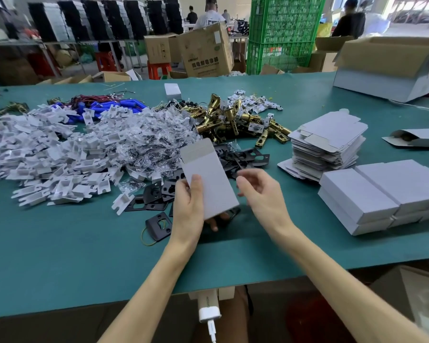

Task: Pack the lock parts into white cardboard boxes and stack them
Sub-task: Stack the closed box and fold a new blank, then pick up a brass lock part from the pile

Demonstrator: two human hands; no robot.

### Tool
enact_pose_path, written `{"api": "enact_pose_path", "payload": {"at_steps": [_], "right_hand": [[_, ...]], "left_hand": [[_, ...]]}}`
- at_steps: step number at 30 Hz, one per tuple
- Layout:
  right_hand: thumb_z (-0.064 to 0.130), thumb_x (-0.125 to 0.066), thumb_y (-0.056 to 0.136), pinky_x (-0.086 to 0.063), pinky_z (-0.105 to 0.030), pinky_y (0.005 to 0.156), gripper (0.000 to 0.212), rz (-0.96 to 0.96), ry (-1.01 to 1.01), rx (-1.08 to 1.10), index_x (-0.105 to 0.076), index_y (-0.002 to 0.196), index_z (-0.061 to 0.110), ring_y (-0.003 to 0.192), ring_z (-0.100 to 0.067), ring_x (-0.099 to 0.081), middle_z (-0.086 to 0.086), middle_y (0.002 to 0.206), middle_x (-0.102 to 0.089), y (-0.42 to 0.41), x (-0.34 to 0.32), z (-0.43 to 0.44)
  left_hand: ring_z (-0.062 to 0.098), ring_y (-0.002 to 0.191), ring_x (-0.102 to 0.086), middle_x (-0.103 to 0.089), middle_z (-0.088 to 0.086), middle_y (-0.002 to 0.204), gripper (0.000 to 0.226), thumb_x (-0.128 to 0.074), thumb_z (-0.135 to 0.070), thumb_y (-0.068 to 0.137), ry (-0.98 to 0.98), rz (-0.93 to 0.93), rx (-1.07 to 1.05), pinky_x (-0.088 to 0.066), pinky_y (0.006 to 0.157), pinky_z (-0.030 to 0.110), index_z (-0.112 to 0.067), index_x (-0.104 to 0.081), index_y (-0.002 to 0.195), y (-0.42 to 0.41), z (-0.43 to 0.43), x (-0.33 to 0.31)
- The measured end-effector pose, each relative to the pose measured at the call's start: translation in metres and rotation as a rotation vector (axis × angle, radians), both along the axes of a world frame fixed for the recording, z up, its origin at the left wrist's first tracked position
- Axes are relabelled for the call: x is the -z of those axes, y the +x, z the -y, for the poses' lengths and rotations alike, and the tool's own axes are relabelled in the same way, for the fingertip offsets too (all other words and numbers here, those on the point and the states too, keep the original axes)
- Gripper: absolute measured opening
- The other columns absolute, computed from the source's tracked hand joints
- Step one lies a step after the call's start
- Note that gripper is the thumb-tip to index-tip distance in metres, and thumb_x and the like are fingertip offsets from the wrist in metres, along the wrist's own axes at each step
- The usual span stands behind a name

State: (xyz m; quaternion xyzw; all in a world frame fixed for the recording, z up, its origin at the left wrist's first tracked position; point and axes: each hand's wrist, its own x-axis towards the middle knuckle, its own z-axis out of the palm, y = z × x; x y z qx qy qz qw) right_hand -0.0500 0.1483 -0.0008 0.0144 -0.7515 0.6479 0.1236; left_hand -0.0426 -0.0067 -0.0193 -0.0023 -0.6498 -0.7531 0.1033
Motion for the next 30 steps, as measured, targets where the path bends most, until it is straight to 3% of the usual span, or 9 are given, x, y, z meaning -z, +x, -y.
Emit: {"api": "enact_pose_path", "payload": {"at_steps": [2,5,9,12,17,24,28,30], "right_hand": [[0.02,-0.062,0.099,-0.054,-0.033,0.088,0.02,-0.05,0.145,0.061,-0.07,0.116,0.014,0.096,-0.011,-0.064,-0.001,0.11,-0.069,-0.033,-0.013,0.001],[0.023,-0.058,0.1,-0.04,-0.035,0.111,0.034,-0.048,0.469,0.088,-0.064,0.132,0.014,0.125,-0.022,-0.052,-0.011,0.134,-0.057,-0.093,-0.028,0.003],[0.027,-0.05,0.103,-0.023,-0.046,0.12,0.048,0.068,0.927,0.045,-0.048,0.15,0.016,0.149,-0.037,-0.018,-0.02,0.159,-0.031,-0.164,-0.025,0.004],[0.034,-0.048,0.105,-0.023,-0.051,0.119,0.053,0.214,0.963,0.026,-0.041,0.155,0.017,0.15,-0.042,-0.015,-0.023,0.161,-0.024,-0.201,-0.019,0.002],[0.032,-0.05,0.104,-0.034,-0.051,0.116,0.055,0.248,1.059,0.012,-0.041,0.151,0.005,0.139,-0.047,-0.034,-0.025,0.153,-0.036,-0.229,-0.01,0.003],[0.014,-0.054,0.102,-0.05,-0.048,0.094,0.024,-0.12,1.068,0.162,-0.064,0.122,0.003,0.114,-0.036,-0.055,-0.017,0.12,-0.059,-0.215,-0.015,0.009],[0.017,-0.063,0.099,-0.052,-0.042,0.087,0.014,-0.167,0.935,0.225,-0.07,0.103,0.006,0.102,-0.03,-0.061,-0.013,0.108,-0.066,-0.211,-0.037,0.005],[0.017,-0.063,0.099,-0.054,-0.042,0.088,0.013,-0.135,0.901,0.199,-0.068,0.103,0.006,0.099,-0.028,-0.064,-0.012,0.105,-0.069,-0.21,-0.045,-0.001]], "left_hand": [[0.025,0.056,-0.071,-0.075,0.002,0.084,0.024,-0.052,-0.038,0.107,0.019,-0.009,0.008,-0.05,0.037,0.032,-0.016,-0.044,0.114,-0.003,-0.003,0.001],[0.036,0.07,-0.074,-0.071,0.021,0.107,0.025,-0.056,-0.028,0.107,0.096,0.019,0.066,-0.056,0.046,0.035,-0.014,-0.043,0.122,-0.004,-0.005,0.001],[0.038,0.074,-0.074,-0.07,0.017,0.111,0.032,-0.059,-0.026,0.106,0.086,0.053,0.098,-0.057,0.048,0.037,-0.015,-0.042,0.13,-0.005,-0.006,0.002],[0.037,0.073,-0.074,-0.07,0.012,0.11,0.027,-0.06,-0.027,0.106,0.098,0.058,0.095,-0.057,0.047,0.038,-0.02,-0.045,0.128,-0.007,-0.006,0.003],[0.035,0.074,-0.074,-0.07,0.008,0.11,0.026,-0.06,-0.029,0.105,0.109,0.06,0.119,-0.055,0.047,0.035,-0.025,-0.045,0.127,-0.009,-0.006,0.004],[0.035,0.074,-0.075,-0.071,0.009,0.109,0.033,-0.061,-0.038,0.098,0.102,0.069,0.125,-0.056,0.047,0.035,-0.027,-0.046,0.125,-0.009,-0.006,0.005],[0.038,0.074,-0.075,-0.07,0.008,0.111,0.035,-0.062,-0.039,0.097,0.114,0.075,0.118,-0.057,0.047,0.038,-0.024,-0.047,0.125,-0.008,-0.005,0.004],[0.039,0.074,-0.074,-0.07,0.011,0.111,0.031,-0.062,-0.035,0.101,0.11,0.07,0.111,-0.057,0.047,0.038,-0.023,-0.047,0.125,-0.007,-0.006,0.004]]}}
